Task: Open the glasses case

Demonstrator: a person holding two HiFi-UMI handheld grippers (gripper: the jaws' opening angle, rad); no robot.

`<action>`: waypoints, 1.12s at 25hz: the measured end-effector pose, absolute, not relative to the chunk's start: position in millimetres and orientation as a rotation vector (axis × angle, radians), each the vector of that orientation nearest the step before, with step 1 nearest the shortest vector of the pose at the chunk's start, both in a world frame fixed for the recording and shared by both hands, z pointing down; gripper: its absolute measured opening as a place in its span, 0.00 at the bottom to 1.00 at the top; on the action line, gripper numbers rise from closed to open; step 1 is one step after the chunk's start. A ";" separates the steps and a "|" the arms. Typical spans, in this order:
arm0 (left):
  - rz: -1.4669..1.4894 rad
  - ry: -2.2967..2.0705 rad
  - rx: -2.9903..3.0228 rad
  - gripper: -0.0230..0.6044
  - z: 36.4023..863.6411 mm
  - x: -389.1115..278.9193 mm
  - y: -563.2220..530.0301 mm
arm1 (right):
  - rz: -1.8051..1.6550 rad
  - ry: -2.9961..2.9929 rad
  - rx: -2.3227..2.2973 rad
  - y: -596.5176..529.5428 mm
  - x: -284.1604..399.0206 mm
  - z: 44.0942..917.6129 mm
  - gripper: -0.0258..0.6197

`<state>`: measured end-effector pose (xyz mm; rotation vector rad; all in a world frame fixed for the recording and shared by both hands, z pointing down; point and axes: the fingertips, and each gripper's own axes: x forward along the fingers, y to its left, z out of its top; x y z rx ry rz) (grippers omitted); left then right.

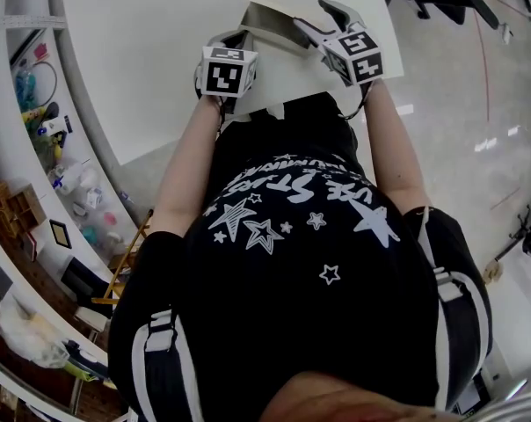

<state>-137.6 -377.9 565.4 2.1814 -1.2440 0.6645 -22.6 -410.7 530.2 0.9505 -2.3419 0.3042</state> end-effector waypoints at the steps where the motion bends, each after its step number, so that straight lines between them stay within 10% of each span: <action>1: 0.665 -1.242 2.182 0.06 565.5 -137.5 -378.0 | 0.317 -2.339 0.969 -413.4 -19.8 530.5 0.50; 28: 0.501 -1.350 2.213 0.06 510.3 -140.1 -368.3 | 0.469 -2.491 1.097 -389.0 -4.1 484.5 0.48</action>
